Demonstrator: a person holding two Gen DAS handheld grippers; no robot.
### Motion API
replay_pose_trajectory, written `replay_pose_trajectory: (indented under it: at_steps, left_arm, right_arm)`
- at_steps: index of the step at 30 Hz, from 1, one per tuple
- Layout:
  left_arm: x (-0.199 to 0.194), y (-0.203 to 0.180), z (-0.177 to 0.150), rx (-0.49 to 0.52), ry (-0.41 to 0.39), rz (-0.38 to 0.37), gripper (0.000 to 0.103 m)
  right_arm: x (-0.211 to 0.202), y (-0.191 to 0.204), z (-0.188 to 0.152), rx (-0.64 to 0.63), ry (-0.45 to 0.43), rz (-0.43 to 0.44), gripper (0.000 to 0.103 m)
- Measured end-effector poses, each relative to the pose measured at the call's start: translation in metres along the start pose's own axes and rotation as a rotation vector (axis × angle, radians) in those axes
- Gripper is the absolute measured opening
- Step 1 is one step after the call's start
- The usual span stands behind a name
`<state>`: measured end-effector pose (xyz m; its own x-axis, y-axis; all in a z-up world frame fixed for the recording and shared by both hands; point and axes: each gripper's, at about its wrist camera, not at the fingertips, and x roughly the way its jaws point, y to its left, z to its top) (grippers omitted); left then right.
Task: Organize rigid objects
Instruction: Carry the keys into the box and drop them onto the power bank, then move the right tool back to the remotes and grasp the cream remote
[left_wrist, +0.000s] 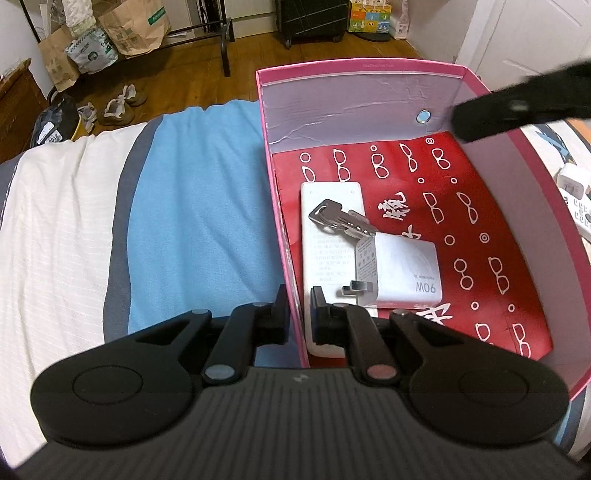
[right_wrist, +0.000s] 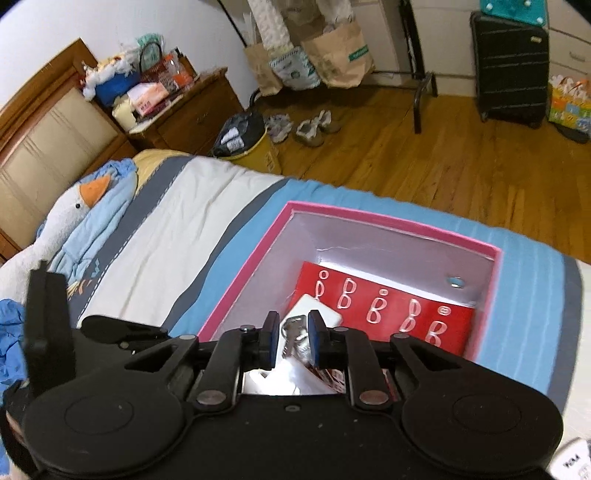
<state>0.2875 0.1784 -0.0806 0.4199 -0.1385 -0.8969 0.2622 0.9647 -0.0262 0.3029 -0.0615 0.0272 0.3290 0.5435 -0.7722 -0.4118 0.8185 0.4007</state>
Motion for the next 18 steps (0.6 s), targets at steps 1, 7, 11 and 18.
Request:
replay_pose_trajectory:
  at_steps: [1,7,11,18]
  left_arm:
    - [0.000,0.000,0.000,-0.001,0.000,0.001,0.009]
    - [-0.001,0.003,-0.001,-0.010,0.001,-0.010,0.009]
    - [-0.005,0.002,-0.002,-0.007,0.001,-0.005,0.009]
    - [-0.006,-0.002,-0.003,-0.006,0.004,0.007,0.009]
  right_arm:
    - [-0.010,-0.003,-0.006,-0.002,-0.014,-0.007,0.023]
    - [-0.069,-0.020,-0.035,-0.091,-0.071,-0.092,0.027]
    - [-0.103,-0.038,-0.060,-0.097,-0.082,-0.108,0.035]
    - [-0.100,-0.074,-0.111,-0.072,0.004,-0.168,0.040]
